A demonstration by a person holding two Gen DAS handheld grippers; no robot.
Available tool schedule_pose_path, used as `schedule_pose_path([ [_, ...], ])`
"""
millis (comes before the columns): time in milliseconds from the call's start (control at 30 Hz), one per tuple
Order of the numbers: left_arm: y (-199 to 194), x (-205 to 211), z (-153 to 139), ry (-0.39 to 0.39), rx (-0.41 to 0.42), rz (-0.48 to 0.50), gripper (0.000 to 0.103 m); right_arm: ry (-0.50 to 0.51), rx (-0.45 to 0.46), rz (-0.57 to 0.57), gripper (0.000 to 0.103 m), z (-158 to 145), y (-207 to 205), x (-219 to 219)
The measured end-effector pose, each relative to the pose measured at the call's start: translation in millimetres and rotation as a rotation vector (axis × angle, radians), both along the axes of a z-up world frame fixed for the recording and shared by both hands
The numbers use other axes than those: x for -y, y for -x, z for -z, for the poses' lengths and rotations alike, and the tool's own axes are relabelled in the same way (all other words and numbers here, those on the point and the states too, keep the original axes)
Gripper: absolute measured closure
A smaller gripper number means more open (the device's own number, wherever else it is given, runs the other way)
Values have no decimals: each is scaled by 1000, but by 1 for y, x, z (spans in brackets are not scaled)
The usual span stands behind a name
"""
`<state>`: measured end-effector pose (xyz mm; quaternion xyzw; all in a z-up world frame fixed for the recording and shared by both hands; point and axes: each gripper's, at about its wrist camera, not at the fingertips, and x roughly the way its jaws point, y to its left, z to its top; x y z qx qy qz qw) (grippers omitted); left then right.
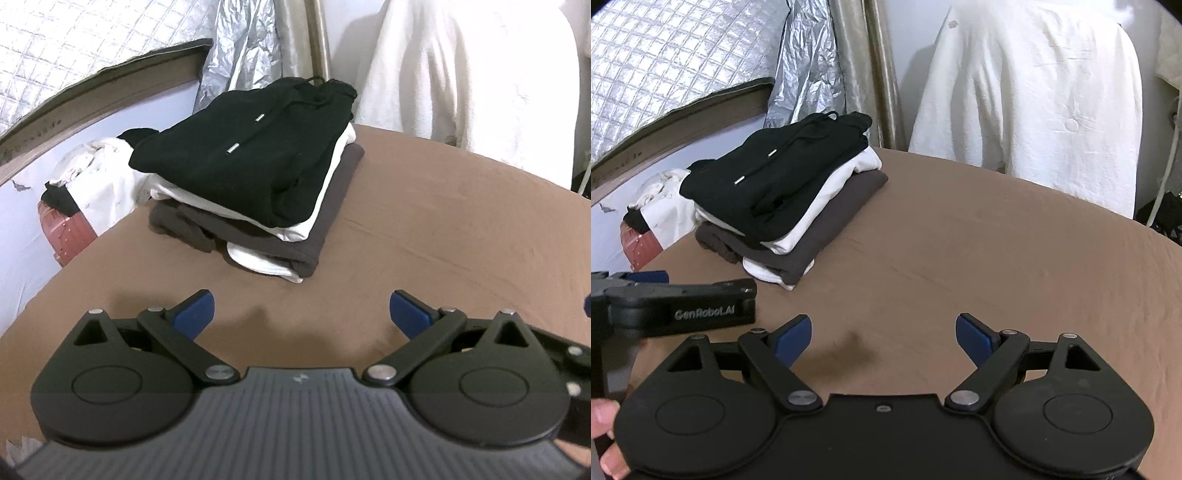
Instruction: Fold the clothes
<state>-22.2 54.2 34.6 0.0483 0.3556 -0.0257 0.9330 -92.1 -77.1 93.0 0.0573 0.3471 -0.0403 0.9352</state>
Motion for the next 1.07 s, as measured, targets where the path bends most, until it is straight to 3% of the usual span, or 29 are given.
schedule_pose_path([
  [500,-5,0,6,-1,-36,-7,0,14,27,-43,14,-1,4,-9],
  [1067,-3,7,6,-91,-3,-23,0,-11,20,-41,14,5,2,-11],
])
